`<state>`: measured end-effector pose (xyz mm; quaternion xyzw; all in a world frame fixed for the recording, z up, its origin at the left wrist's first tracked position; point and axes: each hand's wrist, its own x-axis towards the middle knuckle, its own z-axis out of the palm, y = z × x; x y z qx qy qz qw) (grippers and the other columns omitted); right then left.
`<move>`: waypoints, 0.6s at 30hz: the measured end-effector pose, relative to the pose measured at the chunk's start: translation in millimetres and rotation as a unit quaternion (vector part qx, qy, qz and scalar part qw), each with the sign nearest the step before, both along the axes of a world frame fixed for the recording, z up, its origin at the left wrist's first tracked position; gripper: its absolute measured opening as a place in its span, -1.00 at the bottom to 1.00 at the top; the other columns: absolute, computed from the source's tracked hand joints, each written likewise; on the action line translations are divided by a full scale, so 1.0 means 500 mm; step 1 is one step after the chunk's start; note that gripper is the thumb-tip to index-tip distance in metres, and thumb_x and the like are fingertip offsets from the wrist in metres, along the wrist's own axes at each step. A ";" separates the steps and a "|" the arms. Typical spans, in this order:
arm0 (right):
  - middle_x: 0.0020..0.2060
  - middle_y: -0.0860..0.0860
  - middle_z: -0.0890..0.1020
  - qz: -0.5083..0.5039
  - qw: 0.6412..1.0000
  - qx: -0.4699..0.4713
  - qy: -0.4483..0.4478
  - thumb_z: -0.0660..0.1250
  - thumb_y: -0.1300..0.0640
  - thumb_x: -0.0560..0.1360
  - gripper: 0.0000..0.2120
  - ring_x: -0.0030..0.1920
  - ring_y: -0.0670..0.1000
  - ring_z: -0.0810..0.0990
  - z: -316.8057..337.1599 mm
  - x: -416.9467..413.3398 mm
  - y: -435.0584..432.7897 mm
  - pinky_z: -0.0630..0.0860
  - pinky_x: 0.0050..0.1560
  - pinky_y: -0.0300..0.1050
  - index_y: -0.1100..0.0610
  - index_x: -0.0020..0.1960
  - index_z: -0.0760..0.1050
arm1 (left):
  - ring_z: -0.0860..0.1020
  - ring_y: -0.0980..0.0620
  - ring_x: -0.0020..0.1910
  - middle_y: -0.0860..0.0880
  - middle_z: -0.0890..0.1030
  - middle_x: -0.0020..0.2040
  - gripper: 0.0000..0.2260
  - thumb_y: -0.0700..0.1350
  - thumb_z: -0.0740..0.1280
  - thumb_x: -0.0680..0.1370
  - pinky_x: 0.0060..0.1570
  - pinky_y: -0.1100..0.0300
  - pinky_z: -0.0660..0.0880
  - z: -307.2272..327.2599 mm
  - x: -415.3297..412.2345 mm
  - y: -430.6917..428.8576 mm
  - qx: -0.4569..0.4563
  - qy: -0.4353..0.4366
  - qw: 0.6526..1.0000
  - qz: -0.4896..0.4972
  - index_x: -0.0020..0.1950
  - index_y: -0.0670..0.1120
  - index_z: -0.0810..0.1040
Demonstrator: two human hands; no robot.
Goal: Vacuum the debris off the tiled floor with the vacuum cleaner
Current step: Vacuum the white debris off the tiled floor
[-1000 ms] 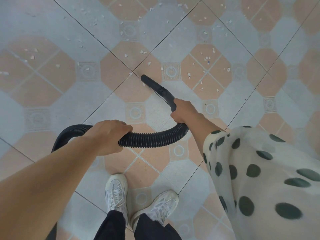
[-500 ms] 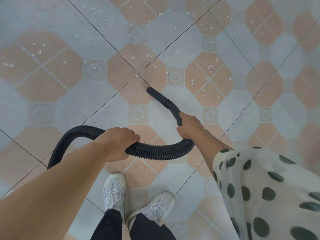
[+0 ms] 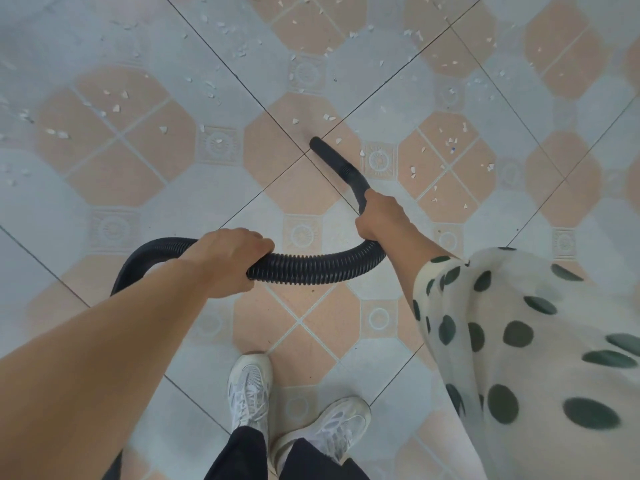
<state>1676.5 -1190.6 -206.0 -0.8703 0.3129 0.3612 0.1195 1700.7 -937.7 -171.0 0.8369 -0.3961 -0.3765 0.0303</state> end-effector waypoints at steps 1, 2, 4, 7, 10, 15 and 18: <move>0.19 0.18 0.49 0.003 1.000 -0.004 0.000 0.27 0.20 0.53 -0.53 -0.06 0.12 0.45 0.001 0.009 0.001 0.41 -0.17 -0.06 0.15 0.42 0.28 | 0.45 0.02 -0.08 0.08 0.44 -0.11 -0.81 -0.13 0.29 0.45 -0.25 0.19 0.28 -0.003 0.004 0.002 -0.002 -0.003 1.000 0.002 0.03 0.02 0.37; 0.18 0.18 0.49 0.007 1.000 -0.006 -0.001 0.28 0.20 0.53 -0.53 -0.07 0.11 0.44 0.001 0.018 0.003 0.40 -0.18 -0.06 0.15 0.42 0.28 | 0.45 0.02 -0.07 0.08 0.44 -0.11 -0.82 -0.13 0.29 0.45 -0.25 0.19 0.28 -0.005 0.007 0.004 -0.003 -0.005 1.000 0.004 0.02 0.02 0.37; 0.19 0.18 0.49 0.018 1.000 -0.006 -0.006 0.28 0.21 0.53 -0.52 -0.07 0.11 0.44 -0.003 0.042 0.009 0.39 -0.18 -0.06 0.14 0.42 0.28 | 0.47 0.01 -0.06 0.07 0.45 -0.10 -0.82 -0.13 0.29 0.45 -0.25 0.18 0.29 -0.010 0.017 0.012 -0.003 -0.011 1.000 0.013 0.00 0.01 0.37; 0.20 0.18 0.48 0.023 1.000 0.001 -0.021 0.27 0.21 0.52 -0.50 -0.06 0.12 0.43 -0.013 0.079 0.023 0.41 -0.16 -0.05 0.14 0.44 0.26 | 0.48 -0.01 -0.07 0.07 0.45 -0.11 -0.82 -0.12 0.30 0.44 -0.27 0.17 0.30 -0.019 0.040 0.028 0.001 -0.018 0.999 0.028 0.00 0.01 0.37; 0.22 0.17 0.47 0.010 0.999 0.011 -0.030 0.25 0.19 0.53 -0.49 -0.05 0.11 0.43 -0.021 0.094 0.030 0.41 -0.15 -0.05 0.12 0.45 0.26 | 0.48 -0.01 -0.10 0.07 0.44 -0.13 -0.81 -0.13 0.30 0.43 -0.29 0.17 0.29 -0.025 0.056 0.039 0.001 -0.026 0.999 0.036 0.01 0.01 0.38; 0.19 0.17 0.48 -0.025 1.000 -0.004 -0.011 0.27 0.19 0.54 -0.52 -0.09 0.10 0.42 0.000 0.018 0.012 0.36 -0.21 -0.07 0.13 0.43 0.27 | 0.48 0.02 -0.09 0.07 0.45 -0.11 -0.81 -0.12 0.30 0.45 -0.25 0.19 0.32 -0.020 0.026 0.018 -0.011 0.002 1.000 0.007 -0.06 0.06 0.30; 0.18 0.17 0.48 -0.049 0.999 -0.019 0.012 0.27 0.20 0.53 -0.52 -0.10 0.11 0.44 0.014 -0.029 -0.013 0.35 -0.26 -0.08 0.13 0.42 0.26 | 0.49 0.01 -0.09 0.08 0.43 -0.13 -0.80 -0.12 0.29 0.45 -0.22 0.17 0.37 -0.018 -0.003 -0.008 -0.029 0.022 0.999 -0.007 -0.08 0.07 0.27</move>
